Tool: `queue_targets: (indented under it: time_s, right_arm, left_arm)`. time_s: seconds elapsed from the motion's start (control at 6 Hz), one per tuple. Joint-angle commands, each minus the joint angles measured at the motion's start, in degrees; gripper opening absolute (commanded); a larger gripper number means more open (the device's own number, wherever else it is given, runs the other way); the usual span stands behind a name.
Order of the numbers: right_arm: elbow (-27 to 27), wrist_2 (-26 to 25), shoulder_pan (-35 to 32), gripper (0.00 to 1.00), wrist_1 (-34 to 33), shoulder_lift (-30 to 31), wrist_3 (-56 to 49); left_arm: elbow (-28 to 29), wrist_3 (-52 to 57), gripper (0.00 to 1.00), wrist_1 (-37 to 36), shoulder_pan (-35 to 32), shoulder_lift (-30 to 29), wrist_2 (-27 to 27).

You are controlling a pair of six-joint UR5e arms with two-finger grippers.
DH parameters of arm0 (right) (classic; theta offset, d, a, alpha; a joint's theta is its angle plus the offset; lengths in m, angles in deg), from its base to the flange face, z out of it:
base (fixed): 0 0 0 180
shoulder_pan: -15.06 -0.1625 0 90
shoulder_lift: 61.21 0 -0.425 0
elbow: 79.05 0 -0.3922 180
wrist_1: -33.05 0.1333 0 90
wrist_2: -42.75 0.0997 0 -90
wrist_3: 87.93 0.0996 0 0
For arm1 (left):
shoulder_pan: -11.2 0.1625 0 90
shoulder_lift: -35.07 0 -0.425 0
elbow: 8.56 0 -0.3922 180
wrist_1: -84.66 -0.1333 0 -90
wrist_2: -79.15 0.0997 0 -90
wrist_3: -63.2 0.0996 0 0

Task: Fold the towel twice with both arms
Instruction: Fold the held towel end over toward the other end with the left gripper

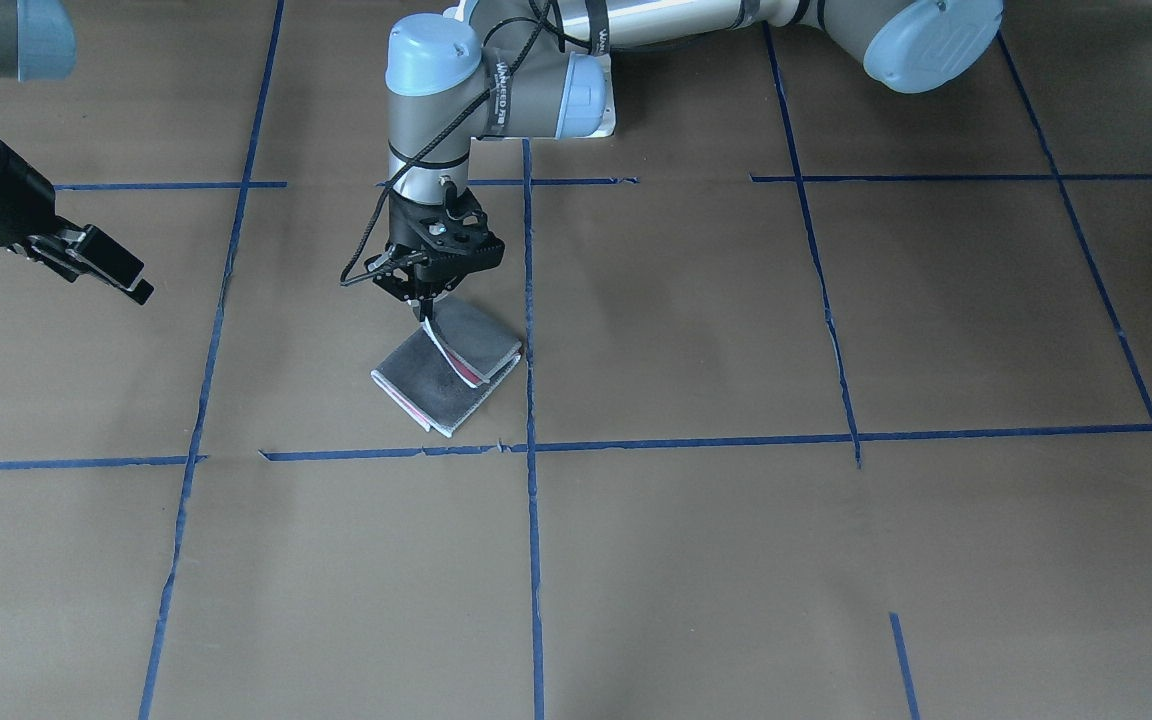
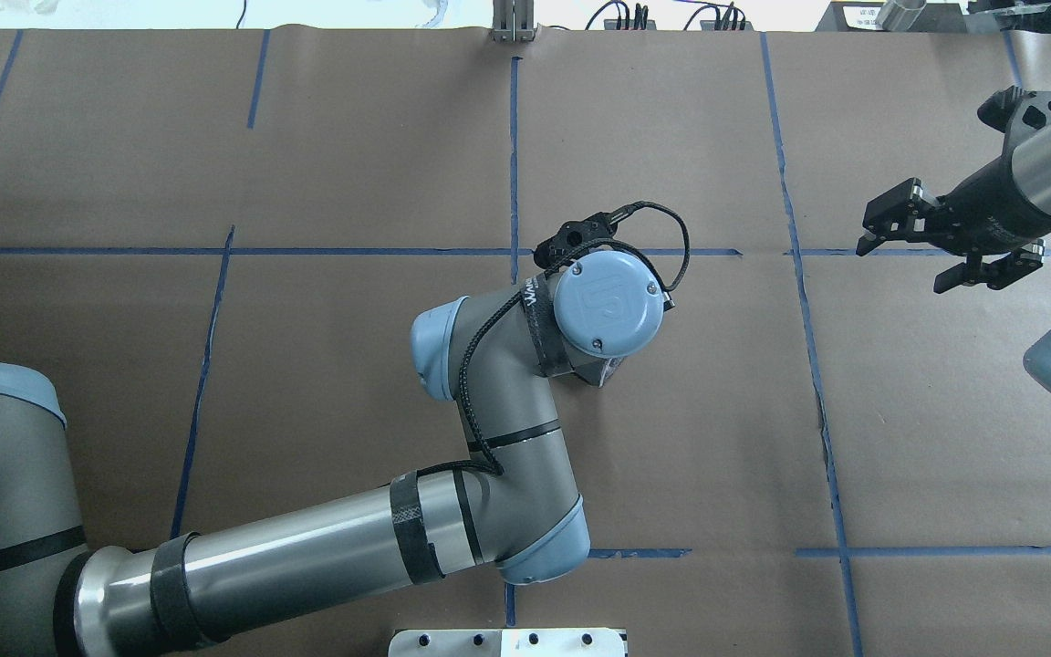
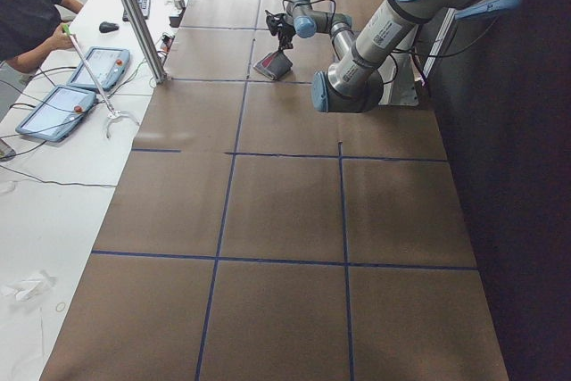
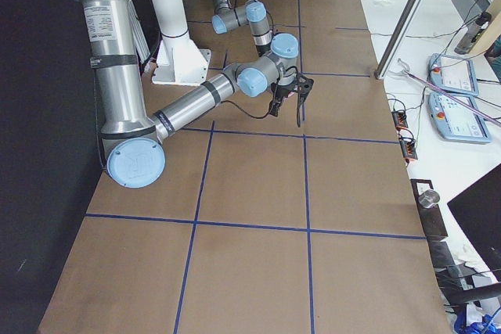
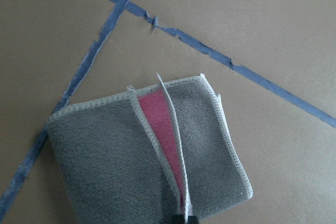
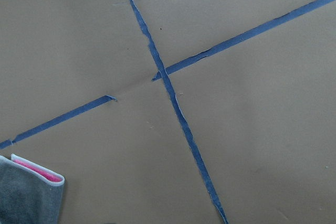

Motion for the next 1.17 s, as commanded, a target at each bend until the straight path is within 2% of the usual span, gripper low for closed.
queue_targets:
  time_s: [0.0,0.17,0.33,0.5,0.67,1.0]
  right_arm:
    - [-0.96,0.00,-0.32,1.00,-0.07,0.50,0.00]
    - [-0.87,0.00,-0.23,1.00,-0.07,0.51,0.00]
    - [-0.96,0.00,-0.32,1.00,-0.07,0.59,0.00]
    - [-1.31,0.00,-0.23,1.00,0.02,1.29,0.00]
    - [-1.31,-0.09,-0.23,1.00,0.02,1.21,0.00]
    - [-1.31,-0.26,-0.32,1.00,0.02,1.30,0.00]
  left_arm:
    - [1.14,2.56,0.01,1.95,-0.29,-0.98,3.31]
    - [4.28,4.83,0.01,4.57,-0.38,-1.68,4.65]
    - [13.10,5.29,0.05,6.77,-1.08,-6.91,5.79]
    - [19.71,5.29,0.30,9.58,-1.09,-10.36,7.11]
    - [19.96,6.08,0.99,10.13,-1.17,-10.31,7.12]
    - [17.60,6.52,1.00,10.40,-2.13,-10.13,6.42]
